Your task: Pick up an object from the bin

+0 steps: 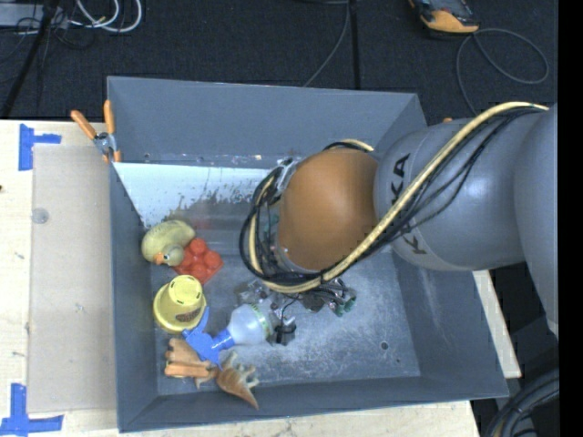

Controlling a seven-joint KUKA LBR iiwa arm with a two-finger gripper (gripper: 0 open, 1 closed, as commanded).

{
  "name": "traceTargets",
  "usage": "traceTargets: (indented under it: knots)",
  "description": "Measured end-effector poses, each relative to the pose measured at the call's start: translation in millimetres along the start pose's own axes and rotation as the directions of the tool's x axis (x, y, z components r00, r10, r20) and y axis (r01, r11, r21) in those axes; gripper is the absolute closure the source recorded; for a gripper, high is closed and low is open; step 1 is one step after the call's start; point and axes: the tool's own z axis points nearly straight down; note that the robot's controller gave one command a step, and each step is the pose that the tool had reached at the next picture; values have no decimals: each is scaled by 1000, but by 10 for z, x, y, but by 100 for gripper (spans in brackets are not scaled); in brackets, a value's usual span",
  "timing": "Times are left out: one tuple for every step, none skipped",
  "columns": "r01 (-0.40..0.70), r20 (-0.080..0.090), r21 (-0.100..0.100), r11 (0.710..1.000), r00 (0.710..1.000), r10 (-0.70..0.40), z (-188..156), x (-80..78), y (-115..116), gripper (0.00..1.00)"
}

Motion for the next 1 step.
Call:
traceTargets:
  knots:
    - [-1,0,0,1000,1000,1,0,0,-1,100]
